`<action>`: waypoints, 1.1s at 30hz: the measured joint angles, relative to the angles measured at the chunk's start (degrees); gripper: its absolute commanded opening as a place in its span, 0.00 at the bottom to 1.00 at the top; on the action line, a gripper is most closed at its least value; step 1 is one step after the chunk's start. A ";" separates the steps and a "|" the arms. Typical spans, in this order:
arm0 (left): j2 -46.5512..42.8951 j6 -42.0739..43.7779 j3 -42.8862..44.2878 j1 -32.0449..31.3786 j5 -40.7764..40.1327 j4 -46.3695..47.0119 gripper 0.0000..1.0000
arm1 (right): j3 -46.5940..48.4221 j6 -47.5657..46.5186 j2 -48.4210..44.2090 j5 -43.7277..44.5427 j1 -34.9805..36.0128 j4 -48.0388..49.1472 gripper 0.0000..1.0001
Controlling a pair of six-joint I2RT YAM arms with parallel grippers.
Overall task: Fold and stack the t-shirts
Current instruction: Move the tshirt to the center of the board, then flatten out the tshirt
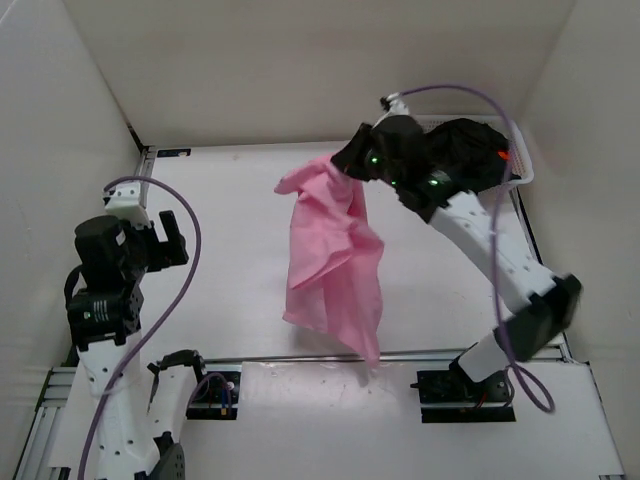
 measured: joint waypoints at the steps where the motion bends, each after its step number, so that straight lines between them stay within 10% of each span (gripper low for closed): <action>1: 1.44 0.00 0.04 0.00 -0.31 0.11 1.00 | -1.51 2.08 3.32 -0.33 -0.87 -1.11 0.79; 3: 4.68 0.00 0.28 0.00 -0.68 -0.07 1.00 | -2.19 3.80 10.29 -0.42 -3.06 -4.68 0.98; 8: 15.43 0.00 3.32 -0.24 1.81 -1.88 1.00 | 12.55 1.18 29.53 -0.24 -8.76 -17.88 1.00; 13: 18.58 -0.11 3.26 -2.84 7.43 -3.50 1.00 | 6.10 -6.64 26.47 0.44 -9.33 -19.74 1.00; 26: 38.62 -0.04 -13.51 -42.80 -3.23 5.11 1.00 | -22.60 -17.09 17.27 -10.51 -8.17 -18.80 0.92; 30: 43.50 -0.04 -13.00 -48.39 -2.58 9.22 0.91 | -25.97 -18.36 16.76 -12.28 -7.58 -18.53 0.76; 33: 47.78 -0.04 -12.81 -49.77 -2.14 12.59 0.62 | -28.50 -18.91 16.24 -12.59 -6.03 -18.10 0.61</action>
